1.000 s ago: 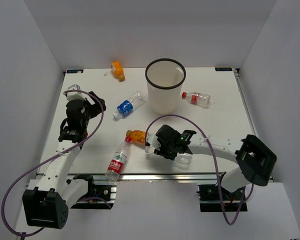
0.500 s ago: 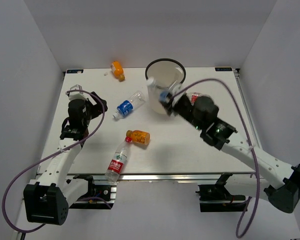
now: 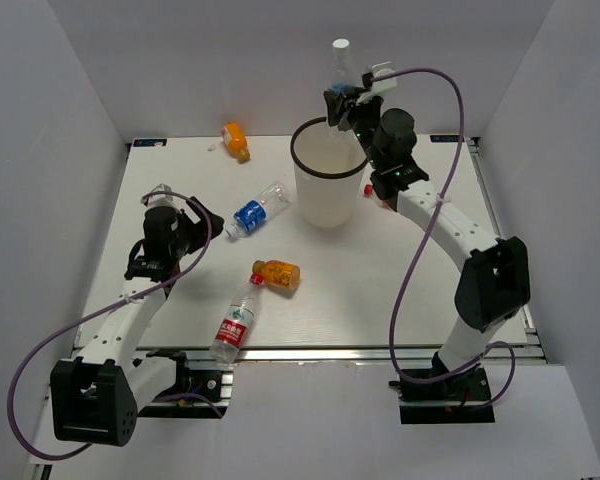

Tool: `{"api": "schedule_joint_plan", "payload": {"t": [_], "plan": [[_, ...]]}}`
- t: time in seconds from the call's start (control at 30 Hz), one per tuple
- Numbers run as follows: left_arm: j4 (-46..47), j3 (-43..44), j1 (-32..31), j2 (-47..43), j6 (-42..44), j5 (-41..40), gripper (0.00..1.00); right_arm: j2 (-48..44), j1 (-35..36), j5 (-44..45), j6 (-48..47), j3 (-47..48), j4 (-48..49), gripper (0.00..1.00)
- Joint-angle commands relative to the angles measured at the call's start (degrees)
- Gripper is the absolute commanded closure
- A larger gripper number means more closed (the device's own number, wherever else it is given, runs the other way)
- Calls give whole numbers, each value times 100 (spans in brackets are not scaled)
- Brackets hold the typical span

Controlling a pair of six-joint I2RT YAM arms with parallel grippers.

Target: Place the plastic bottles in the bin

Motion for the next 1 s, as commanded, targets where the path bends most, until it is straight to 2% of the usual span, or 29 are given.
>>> {"api": "schedule_joint_plan", "payload": {"t": [0.0, 0.03, 0.13, 0.17, 0.2, 0.23, 0.27, 0.33, 0.4, 0.43, 0.47, 0.53, 0.57, 0.87, 0.97], "plan": [[-579, 83, -13, -42, -301, 516, 2, 92, -47, -57, 557, 89, 600, 73], [-850, 57, -48, -94, -362, 562, 2, 136, -64, -39, 601, 19, 609, 71], [-1386, -136, -144, -252, -521, 580, 2, 233, -135, -57, 741, -95, 531, 52], [-1537, -172, -214, -366, -556, 571, 2, 233, -161, -57, 777, -183, 513, 40], [-1686, -207, -267, -428, -574, 545, 2, 224, -179, -65, 812, -227, 504, 34], [-1949, -251, -320, -481, -583, 553, 2, 189, -188, -109, 838, -271, 495, 24], [-2091, -260, -434, -551, -565, 605, 2, 171, -222, -144, 865, -324, 495, 20], [-2459, -217, -627, -587, -486, 781, 2, 110, -240, -319, 865, -429, 486, 16], [-2654, -67, -1136, -526, -320, 791, 2, 5, -293, -434, 856, -534, 416, 14], [-2916, 12, -1347, -464, -293, 512, 2, -83, -302, -513, 865, -570, 381, 11], [-3075, 186, -1810, -368, -284, 318, 2, -136, -354, -531, 874, -623, 320, 11], [-3591, 345, -2200, 53, -284, -121, 2, -346, -398, -549, 874, -851, 310, 11], [-3743, 442, -2480, 185, -362, -654, 2, -417, -460, -566, 891, -947, 328, 11], [-4078, 382, -2895, 292, -468, -976, 2, -1226, -776, -979, 979, -1809, 512, 11], [-3921, 399, -3114, 424, -372, -766, 2, -1428, -882, -1085, 1102, -2081, 600, 11]]}}
